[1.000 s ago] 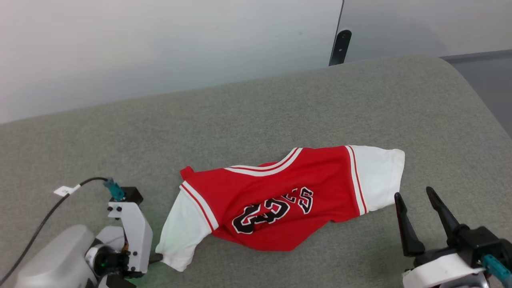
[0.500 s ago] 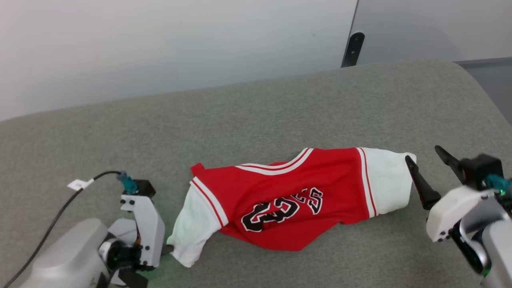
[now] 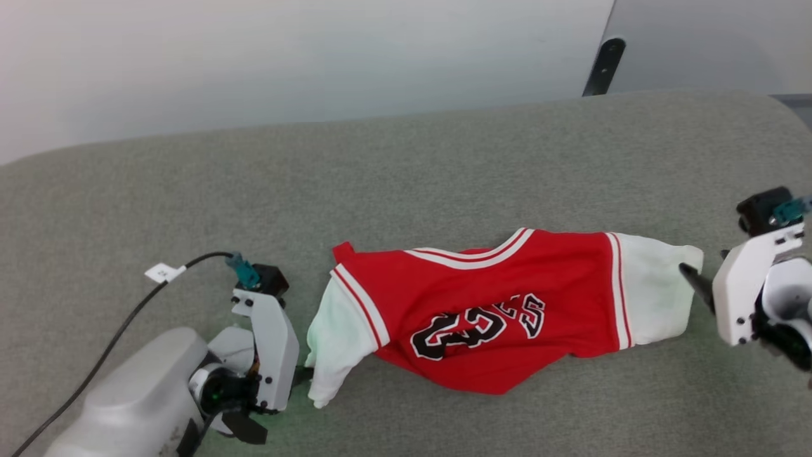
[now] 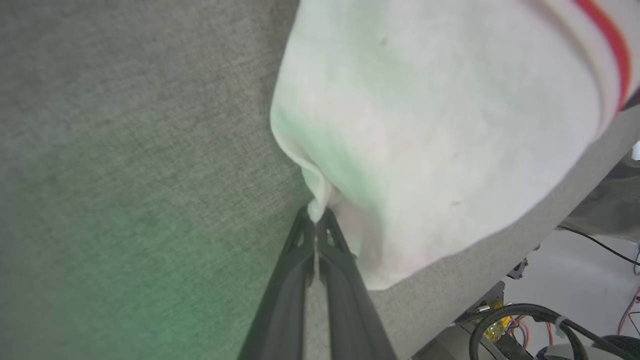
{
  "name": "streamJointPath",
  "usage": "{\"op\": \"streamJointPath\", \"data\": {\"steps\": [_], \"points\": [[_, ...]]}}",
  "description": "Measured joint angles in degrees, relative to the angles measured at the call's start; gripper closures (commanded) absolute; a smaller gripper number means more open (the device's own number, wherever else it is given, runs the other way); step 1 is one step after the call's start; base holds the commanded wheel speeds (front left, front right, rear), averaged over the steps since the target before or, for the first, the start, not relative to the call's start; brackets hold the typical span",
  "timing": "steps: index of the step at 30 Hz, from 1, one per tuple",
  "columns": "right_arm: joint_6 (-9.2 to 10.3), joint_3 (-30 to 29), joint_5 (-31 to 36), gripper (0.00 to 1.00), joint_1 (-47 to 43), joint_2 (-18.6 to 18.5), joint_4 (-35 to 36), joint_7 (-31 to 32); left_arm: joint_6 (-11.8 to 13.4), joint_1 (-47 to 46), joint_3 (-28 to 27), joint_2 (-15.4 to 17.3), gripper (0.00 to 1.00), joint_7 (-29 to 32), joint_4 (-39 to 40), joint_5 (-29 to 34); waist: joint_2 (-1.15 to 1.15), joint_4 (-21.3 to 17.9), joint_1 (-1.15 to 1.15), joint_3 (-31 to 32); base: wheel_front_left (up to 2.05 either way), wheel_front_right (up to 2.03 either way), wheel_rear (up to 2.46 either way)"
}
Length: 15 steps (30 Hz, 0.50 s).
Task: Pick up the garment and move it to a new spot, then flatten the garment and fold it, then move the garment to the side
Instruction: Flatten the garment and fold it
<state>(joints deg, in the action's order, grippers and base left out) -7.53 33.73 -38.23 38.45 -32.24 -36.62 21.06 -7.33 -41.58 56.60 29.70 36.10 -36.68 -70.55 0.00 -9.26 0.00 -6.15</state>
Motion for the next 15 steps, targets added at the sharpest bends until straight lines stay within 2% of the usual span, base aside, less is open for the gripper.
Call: {"op": "streamJointPath", "data": {"steps": [6, 15], "points": [[0.0, 4.4, -2.8, 0.0, 5.1, -1.1, -6.1, 3.7, -0.2, -1.5, 1.1, 0.0, 1.0, -1.0, 0.6, -0.8, 0.0, 1.2, 0.0, -1.5, 0.0, 0.0, 0.0], [0.0, 7.5, -6.6, 0.0, 9.3, -1.0, -13.5, 8.1, -0.2, -4.1, 2.4, 0.1, 1.0, -2.7, 1.2, -1.7, 0.0, 2.9, 0.0, -3.8, 0.0, 0.0, 0.0]]}}
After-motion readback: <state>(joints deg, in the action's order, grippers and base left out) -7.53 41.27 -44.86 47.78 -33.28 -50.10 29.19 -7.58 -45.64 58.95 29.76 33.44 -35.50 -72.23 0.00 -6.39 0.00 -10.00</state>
